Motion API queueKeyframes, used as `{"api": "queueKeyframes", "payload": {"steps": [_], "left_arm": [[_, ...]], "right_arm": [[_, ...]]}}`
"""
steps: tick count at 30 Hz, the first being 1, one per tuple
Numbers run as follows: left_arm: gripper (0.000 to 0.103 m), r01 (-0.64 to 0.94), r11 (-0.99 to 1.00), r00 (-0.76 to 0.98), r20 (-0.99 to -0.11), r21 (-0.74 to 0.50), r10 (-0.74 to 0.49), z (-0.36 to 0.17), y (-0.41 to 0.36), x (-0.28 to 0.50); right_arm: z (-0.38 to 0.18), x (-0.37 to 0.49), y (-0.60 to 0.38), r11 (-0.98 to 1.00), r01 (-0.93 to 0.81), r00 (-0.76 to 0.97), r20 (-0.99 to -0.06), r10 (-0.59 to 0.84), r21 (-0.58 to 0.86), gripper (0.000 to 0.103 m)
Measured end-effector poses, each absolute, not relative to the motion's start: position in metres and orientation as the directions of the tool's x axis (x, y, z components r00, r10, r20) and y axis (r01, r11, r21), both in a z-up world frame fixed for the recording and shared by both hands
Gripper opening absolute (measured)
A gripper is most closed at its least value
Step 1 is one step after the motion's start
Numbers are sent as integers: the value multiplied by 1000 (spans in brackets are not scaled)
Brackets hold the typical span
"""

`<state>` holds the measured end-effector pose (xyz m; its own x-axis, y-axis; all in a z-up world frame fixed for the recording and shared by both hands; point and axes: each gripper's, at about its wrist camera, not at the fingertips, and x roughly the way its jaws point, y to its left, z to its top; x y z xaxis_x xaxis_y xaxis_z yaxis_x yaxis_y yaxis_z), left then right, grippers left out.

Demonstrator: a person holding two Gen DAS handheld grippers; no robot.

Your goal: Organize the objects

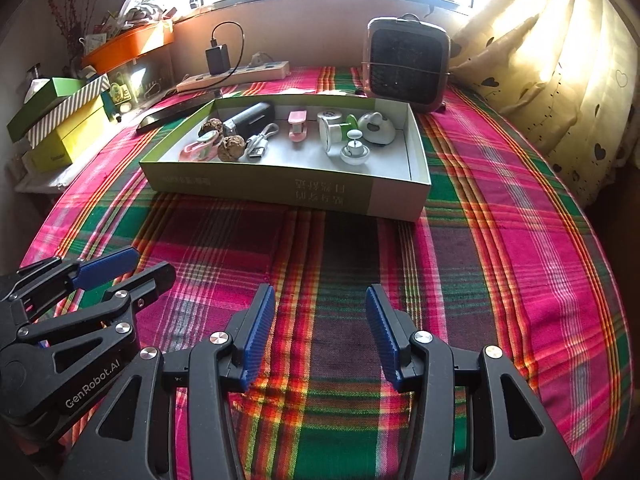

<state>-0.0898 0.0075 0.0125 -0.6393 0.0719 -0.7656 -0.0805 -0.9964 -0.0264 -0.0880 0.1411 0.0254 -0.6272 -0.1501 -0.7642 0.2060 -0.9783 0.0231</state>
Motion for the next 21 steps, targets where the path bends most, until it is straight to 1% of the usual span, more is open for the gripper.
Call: {"api": "queueKeyframes", "payload": {"steps": [1, 4, 7, 12, 14, 21], "left_arm": [[36, -81, -997, -646, -761, -17, 65, 12, 9, -88], [37, -85, -996, -647, -760, -13, 66, 11, 11, -84], [39, -82, -997, -646, -762, 5, 49, 11, 15, -82], [41, -72, -997, -646, -762, -3, 49, 11, 15, -80], [42, -65, -998, -647, -761, 1, 41, 11, 16, -80], [42, -55, -998, -648, -761, 3, 33, 11, 17, -79]], "right_arm": [[24, -87, 142, -979, 200, -625, -766, -148, 26, 55], [21, -84, 143, -980, 196, -618, -771, -152, 37, 56], [20, -79, 142, -980, 199, -626, -767, -139, 15, 57], [19, -76, 143, -981, 192, -634, -763, -126, 3, 63], [18, -77, 145, -984, 177, -635, -764, -117, 3, 68], [18, -77, 147, -985, 175, -635, -764, -116, 4, 69]]}}
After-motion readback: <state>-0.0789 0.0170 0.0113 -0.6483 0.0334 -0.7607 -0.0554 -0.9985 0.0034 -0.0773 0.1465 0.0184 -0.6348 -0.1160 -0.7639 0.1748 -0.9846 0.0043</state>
